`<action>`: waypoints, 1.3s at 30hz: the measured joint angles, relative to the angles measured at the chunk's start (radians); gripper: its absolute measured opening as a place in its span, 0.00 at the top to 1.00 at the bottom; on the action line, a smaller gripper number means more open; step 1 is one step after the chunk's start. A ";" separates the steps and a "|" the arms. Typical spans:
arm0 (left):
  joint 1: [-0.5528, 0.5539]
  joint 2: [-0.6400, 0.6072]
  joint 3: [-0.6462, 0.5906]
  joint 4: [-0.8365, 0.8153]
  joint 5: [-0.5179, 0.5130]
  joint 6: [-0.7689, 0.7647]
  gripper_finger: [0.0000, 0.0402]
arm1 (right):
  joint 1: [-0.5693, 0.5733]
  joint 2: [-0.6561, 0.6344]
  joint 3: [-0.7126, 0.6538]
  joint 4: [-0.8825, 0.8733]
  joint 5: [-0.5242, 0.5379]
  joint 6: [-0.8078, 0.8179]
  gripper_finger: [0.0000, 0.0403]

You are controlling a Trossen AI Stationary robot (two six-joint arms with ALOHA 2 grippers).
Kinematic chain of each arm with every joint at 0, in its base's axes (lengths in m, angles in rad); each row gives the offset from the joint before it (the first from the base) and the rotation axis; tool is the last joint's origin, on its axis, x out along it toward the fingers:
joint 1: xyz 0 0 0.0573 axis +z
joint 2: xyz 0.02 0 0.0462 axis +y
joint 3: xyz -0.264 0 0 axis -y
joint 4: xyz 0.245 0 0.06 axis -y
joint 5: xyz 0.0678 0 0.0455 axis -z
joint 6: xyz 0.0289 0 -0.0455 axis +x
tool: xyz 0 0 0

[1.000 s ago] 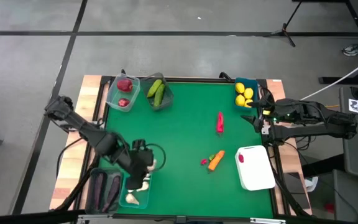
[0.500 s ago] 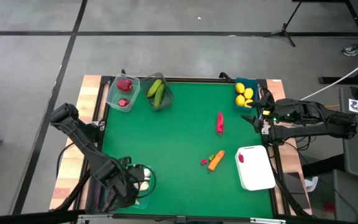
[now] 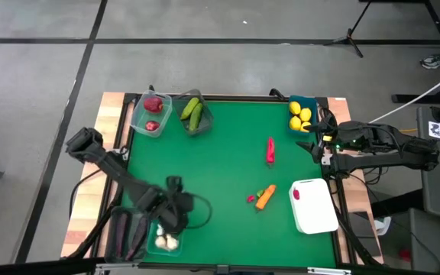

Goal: Sort produce into baskets
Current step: Put the red small chili pepper into the white bin

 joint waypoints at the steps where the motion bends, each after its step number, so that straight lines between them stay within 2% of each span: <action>1: 0.024 0.000 0.000 0.027 -0.065 0.061 0.27 | 0.000 0.000 0.000 0.000 0.000 0.000 0.13; 4: 0.108 0.000 0.000 0.170 -0.180 0.296 0.27 | 0.000 0.000 0.000 0.000 0.000 0.000 0.13; 7: 0.207 0.013 0.000 0.407 -0.242 0.451 0.27 | 0.000 0.000 0.000 0.000 0.000 0.006 0.13; 10: 0.296 0.052 0.001 0.575 -0.234 0.515 0.27 | 0.000 0.000 0.000 0.000 0.000 0.026 0.13; 16: 0.359 0.177 0.000 0.628 -0.173 0.579 0.30 | 0.000 0.000 0.000 0.000 -0.010 0.033 0.13; 22: 0.376 0.322 0.000 0.891 0.042 0.646 0.31 | 0.000 0.000 0.000 0.001 -0.025 0.034 0.13; 28: 0.433 0.354 -0.005 1.072 0.246 0.673 0.31 | 0.000 0.000 0.000 0.000 -0.026 0.034 0.13; 32: 0.463 0.360 -0.093 1.228 0.389 0.722 0.31 | 0.000 0.000 0.000 0.001 -0.026 0.034 0.13; 39: 0.522 0.359 -0.251 1.557 0.565 0.702 0.31 | 0.000 0.000 0.000 0.000 -0.024 0.034 0.13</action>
